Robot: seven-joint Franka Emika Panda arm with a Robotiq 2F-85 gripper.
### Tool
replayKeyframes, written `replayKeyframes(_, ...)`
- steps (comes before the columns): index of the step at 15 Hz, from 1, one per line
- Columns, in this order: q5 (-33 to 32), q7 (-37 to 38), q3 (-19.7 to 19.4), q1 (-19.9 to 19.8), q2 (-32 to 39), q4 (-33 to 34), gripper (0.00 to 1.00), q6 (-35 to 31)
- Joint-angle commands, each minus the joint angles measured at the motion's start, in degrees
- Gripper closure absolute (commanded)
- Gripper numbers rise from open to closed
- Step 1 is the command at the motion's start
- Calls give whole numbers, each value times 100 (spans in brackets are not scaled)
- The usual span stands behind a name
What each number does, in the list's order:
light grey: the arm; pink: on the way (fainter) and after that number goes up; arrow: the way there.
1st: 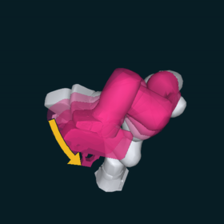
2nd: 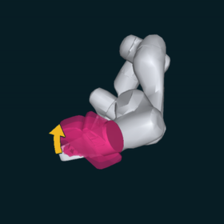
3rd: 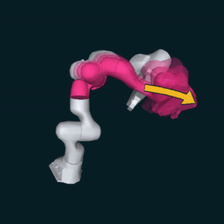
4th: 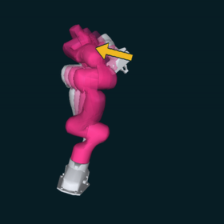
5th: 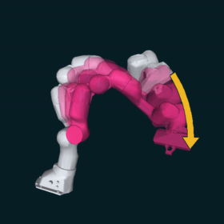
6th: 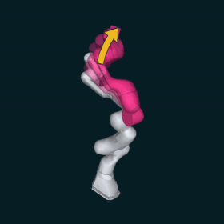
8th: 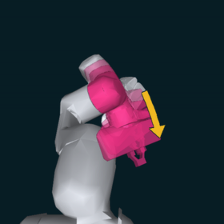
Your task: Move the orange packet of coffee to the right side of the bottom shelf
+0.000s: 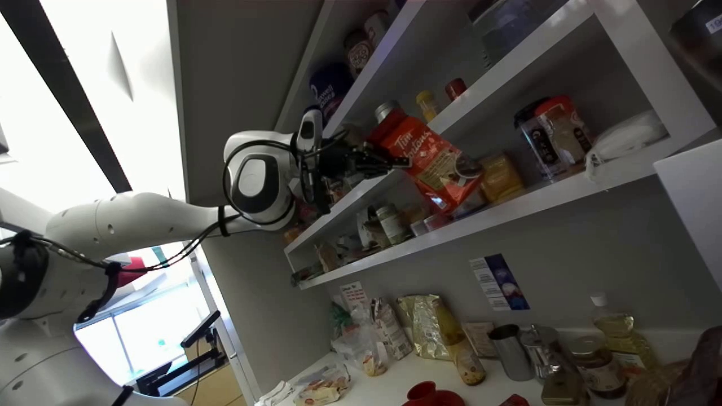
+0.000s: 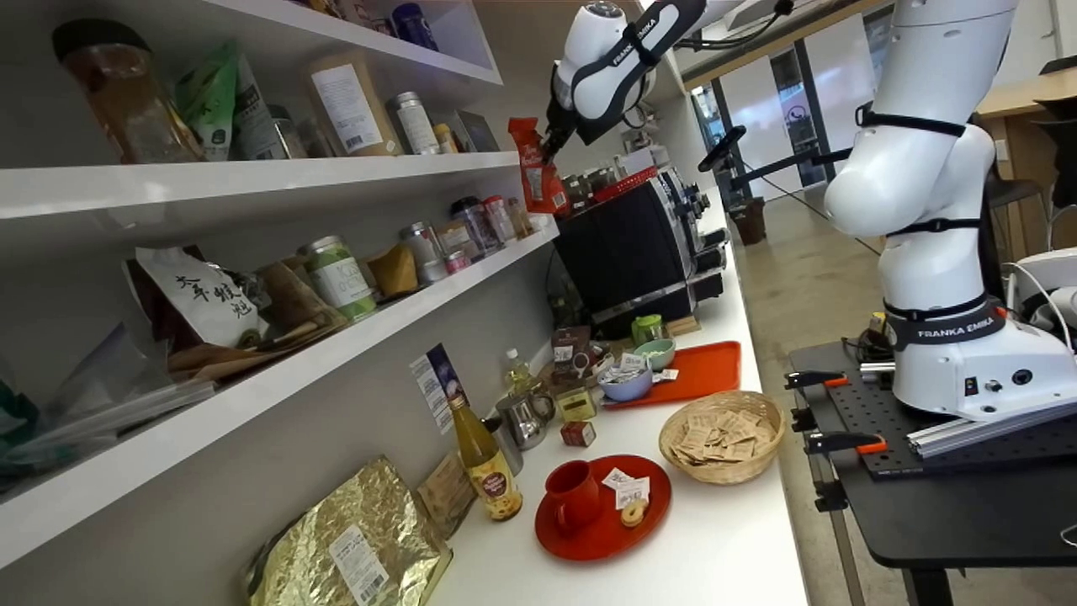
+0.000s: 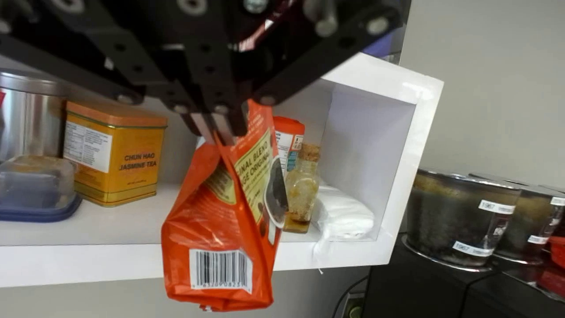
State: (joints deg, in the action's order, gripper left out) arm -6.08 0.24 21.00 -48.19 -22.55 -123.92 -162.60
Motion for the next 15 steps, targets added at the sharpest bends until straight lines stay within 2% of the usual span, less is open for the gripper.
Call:
replayKeyframes(1, -452, 196, -815, 783, 705, 890, 99, 542)
replayKeyframes(6, 171, -460, -2187, 2453, 1573, 1779, 99, 999)
replayKeyframes(8, 508, -731, -2563, 2922, 1845, 2067, 99, 1142)
replayKeyframes(11, 969, -1092, -2856, 3292, 2181, 2444, 98, 1297)
replayKeyframes(15, 1330, -1255, -3033, 3397, 2596, 2998, 98, 1598)
